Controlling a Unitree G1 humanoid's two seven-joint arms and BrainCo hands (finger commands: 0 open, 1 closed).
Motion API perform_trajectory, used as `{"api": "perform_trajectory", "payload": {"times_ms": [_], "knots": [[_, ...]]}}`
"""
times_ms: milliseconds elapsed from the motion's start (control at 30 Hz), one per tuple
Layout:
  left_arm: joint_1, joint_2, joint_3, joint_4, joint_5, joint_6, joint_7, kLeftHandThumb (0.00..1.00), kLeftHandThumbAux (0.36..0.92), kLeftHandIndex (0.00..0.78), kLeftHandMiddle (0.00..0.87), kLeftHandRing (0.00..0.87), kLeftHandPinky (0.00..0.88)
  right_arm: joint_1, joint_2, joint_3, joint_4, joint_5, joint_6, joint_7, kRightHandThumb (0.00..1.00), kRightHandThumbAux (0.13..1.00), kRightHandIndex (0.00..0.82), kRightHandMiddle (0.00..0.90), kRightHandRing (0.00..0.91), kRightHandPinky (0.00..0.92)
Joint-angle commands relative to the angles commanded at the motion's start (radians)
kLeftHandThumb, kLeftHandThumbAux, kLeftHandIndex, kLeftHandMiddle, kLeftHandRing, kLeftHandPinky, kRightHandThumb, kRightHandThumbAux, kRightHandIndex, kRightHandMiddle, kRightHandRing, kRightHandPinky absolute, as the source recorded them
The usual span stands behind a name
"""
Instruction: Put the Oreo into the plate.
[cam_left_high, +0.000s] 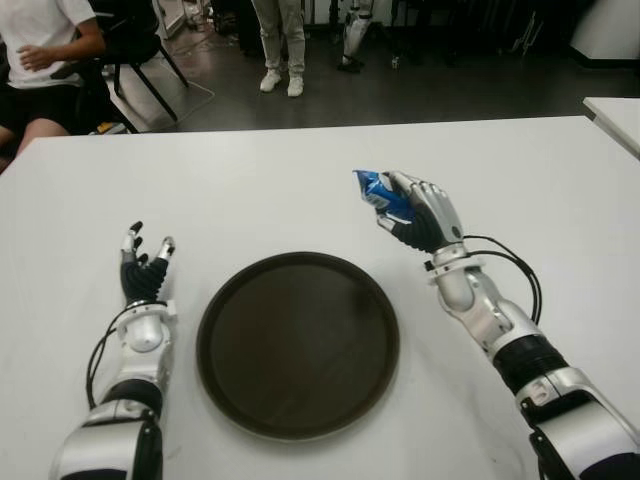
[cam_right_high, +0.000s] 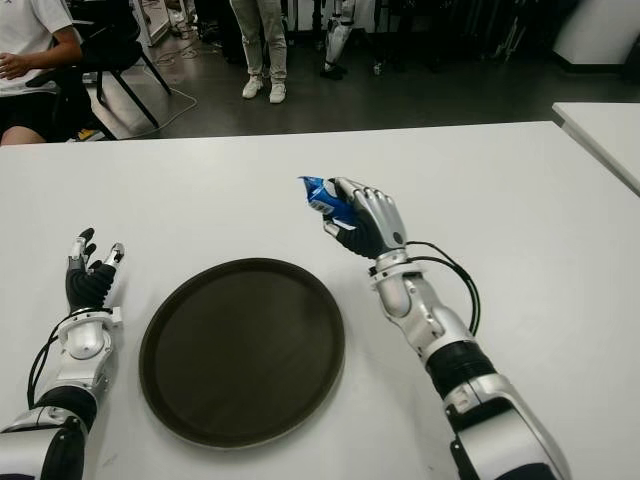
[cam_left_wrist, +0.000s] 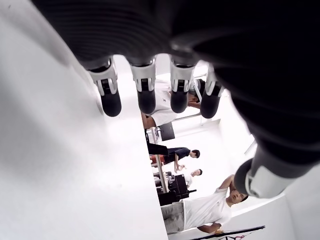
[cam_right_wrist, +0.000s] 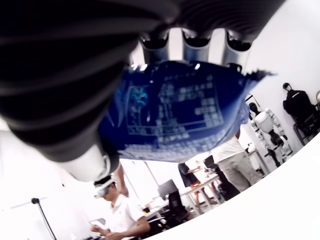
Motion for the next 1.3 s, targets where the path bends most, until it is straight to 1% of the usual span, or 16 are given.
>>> {"api": "perform_trajectory", "payload": {"times_ms": [33, 100, 133, 167, 200, 233, 300, 367, 467, 533, 633, 700, 867, 1000, 1200, 1300], "knots": [[0.001, 0.000, 0.000, -0.001, 0.000, -0.002, -0.002, 0.332, 0.588, 0.042, 0.051, 0.020, 0.015, 0.000, 0.007, 0.002, -0.001, -0.001, -0.003, -0.002, 0.837, 0.684, 0.475, 0.422, 0.350, 0.289], [0.001, 0.000, -0.001, -0.002, 0.000, -0.005, -0.004, 0.326, 0.586, 0.041, 0.046, 0.015, 0.011, 0.001, 0.014, 0.005, -0.003, -0.004, -0.010, -0.008, 0.838, 0.683, 0.471, 0.427, 0.367, 0.330], [0.001, -0.001, -0.002, -0.003, 0.001, -0.006, -0.003, 0.324, 0.586, 0.040, 0.042, 0.012, 0.008, 0.001, 0.015, 0.005, -0.001, -0.005, -0.015, -0.011, 0.838, 0.683, 0.463, 0.432, 0.389, 0.375], [0.001, -0.003, -0.002, -0.004, 0.000, -0.006, -0.005, 0.323, 0.586, 0.040, 0.041, 0.011, 0.007, -0.002, 0.023, 0.010, 0.001, -0.011, -0.023, -0.023, 0.838, 0.683, 0.460, 0.434, 0.397, 0.392], [0.000, -0.004, -0.002, -0.005, -0.001, -0.006, -0.007, 0.321, 0.586, 0.039, 0.036, 0.007, 0.004, -0.005, 0.029, 0.014, 0.004, -0.016, -0.028, -0.031, 0.837, 0.683, 0.443, 0.445, 0.439, 0.457], [0.000, -0.004, -0.002, -0.005, -0.001, -0.007, -0.008, 0.320, 0.586, 0.039, 0.034, 0.004, 0.003, -0.006, 0.033, 0.016, 0.006, -0.020, -0.032, -0.037, 0.836, 0.684, 0.433, 0.451, 0.465, 0.499], [0.000, -0.006, -0.003, -0.006, 0.000, -0.006, -0.006, 0.319, 0.587, 0.038, 0.031, 0.002, 0.001, -0.008, 0.033, 0.016, 0.010, -0.022, -0.038, -0.042, 0.836, 0.684, 0.423, 0.457, 0.488, 0.536], [-0.001, -0.009, -0.004, -0.007, 0.000, -0.004, -0.006, 0.318, 0.589, 0.038, 0.031, 0.001, 0.000, -0.015, 0.044, 0.021, 0.022, -0.022, -0.052, -0.043, 0.836, 0.683, 0.425, 0.457, 0.482, 0.513], [-0.001, -0.012, -0.006, -0.007, 0.001, -0.001, -0.004, 0.311, 0.594, 0.034, 0.031, 0.000, 0.000, -0.020, 0.057, 0.025, 0.031, -0.016, -0.072, -0.033, 0.838, 0.682, 0.444, 0.444, 0.417, 0.403], [-0.002, -0.013, -0.005, -0.006, 0.001, -0.002, -0.003, 0.314, 0.597, 0.035, 0.034, 0.001, 0.000, -0.018, 0.066, 0.028, 0.028, -0.010, -0.082, -0.020, 0.839, 0.682, 0.457, 0.434, 0.380, 0.354], [-0.003, -0.016, -0.004, -0.005, -0.001, -0.003, -0.001, 0.321, 0.601, 0.033, 0.034, 0.002, 0.000, -0.010, 0.074, 0.031, 0.007, -0.005, -0.084, 0.009, 0.839, 0.684, 0.473, 0.421, 0.333, 0.297], [-0.003, -0.017, -0.004, -0.005, -0.001, -0.004, -0.001, 0.323, 0.602, 0.032, 0.034, 0.001, 0.000, -0.004, 0.078, 0.032, -0.014, -0.006, -0.076, 0.023, 0.839, 0.684, 0.478, 0.417, 0.320, 0.282], [-0.002, -0.017, -0.002, -0.005, -0.002, -0.008, 0.002, 0.342, 0.607, 0.036, 0.039, 0.006, 0.000, 0.013, 0.084, 0.042, -0.083, -0.017, -0.039, 0.073, 0.839, 0.685, 0.481, 0.413, 0.312, 0.280], [-0.002, -0.017, 0.001, -0.004, -0.005, -0.007, 0.002, 0.352, 0.603, 0.038, 0.040, 0.007, 0.000, 0.015, 0.111, 0.060, -0.086, -0.018, -0.019, 0.102, 0.838, 0.685, 0.477, 0.414, 0.319, 0.281], [-0.002, -0.017, 0.002, -0.002, -0.006, -0.004, 0.000, 0.357, 0.597, 0.036, 0.042, 0.007, 0.000, 0.003, 0.131, 0.074, -0.056, -0.024, -0.025, 0.094, 0.837, 0.684, 0.463, 0.426, 0.350, 0.307], [-0.002, -0.016, 0.002, -0.001, -0.006, -0.001, -0.001, 0.353, 0.598, 0.035, 0.043, 0.007, 0.000, -0.002, 0.129, 0.090, -0.048, -0.049, -0.061, 0.060, 0.836, 0.683, 0.451, 0.437, 0.363, 0.322]]}}
